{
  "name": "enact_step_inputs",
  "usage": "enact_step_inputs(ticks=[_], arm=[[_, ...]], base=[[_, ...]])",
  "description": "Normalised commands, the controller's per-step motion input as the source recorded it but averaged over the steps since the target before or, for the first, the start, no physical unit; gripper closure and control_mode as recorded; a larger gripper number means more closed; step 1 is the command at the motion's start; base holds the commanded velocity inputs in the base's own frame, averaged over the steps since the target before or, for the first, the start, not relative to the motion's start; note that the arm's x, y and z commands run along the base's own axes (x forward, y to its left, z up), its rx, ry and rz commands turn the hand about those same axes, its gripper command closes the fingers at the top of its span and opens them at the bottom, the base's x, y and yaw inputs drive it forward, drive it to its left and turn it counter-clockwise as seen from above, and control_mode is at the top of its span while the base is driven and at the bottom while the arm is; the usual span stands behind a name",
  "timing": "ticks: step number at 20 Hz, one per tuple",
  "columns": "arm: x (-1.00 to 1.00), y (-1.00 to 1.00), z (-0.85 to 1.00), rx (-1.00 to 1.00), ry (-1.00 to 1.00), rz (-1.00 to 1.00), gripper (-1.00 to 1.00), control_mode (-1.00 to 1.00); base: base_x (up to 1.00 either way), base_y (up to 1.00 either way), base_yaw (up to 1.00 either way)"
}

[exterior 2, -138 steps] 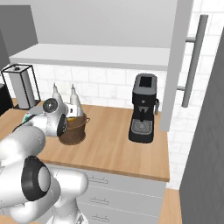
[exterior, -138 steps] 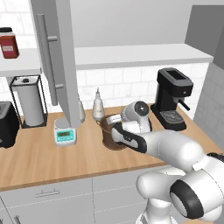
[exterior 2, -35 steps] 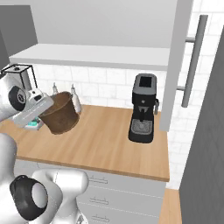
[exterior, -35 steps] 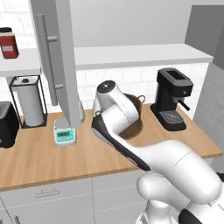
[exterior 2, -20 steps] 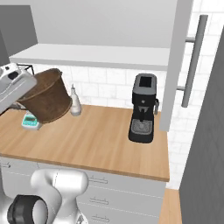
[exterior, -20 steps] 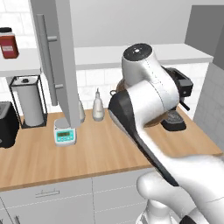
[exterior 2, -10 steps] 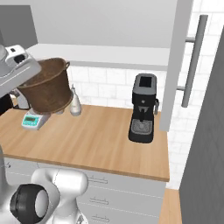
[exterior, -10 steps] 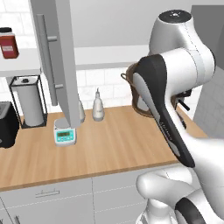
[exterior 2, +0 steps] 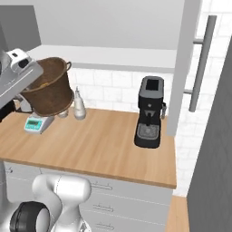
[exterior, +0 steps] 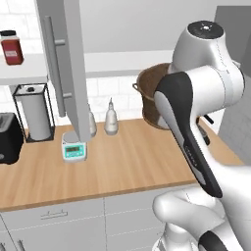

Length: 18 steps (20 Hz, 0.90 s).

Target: Open the cabinet, pick up the bread from the cabinet and place it in the basket. Then move the basket to the dining counter.

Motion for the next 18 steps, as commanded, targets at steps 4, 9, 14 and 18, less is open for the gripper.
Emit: enact_step_inputs(ticks=[4, 9, 14, 18], arm=[[0.0, 0.0, 0.0, 0.0, 0.0, 0.0, 1.0, 1.0], [0.0, 0.0, 0.0, 0.0, 0.0, 0.0, 1.0, 1.0], [0.0, 0.0, 0.0, 0.0, 0.0, 0.0, 1.0, 1.0], [0.0, 0.0, 0.0, 0.0, 0.0, 0.0, 1.0, 1.0]], base=[[-0.97, 0.06, 0.02], [-1.0, 0.1, 0.03], [-0.75, 0.13, 0.5], [-0.68, 0.29, 0.67]])
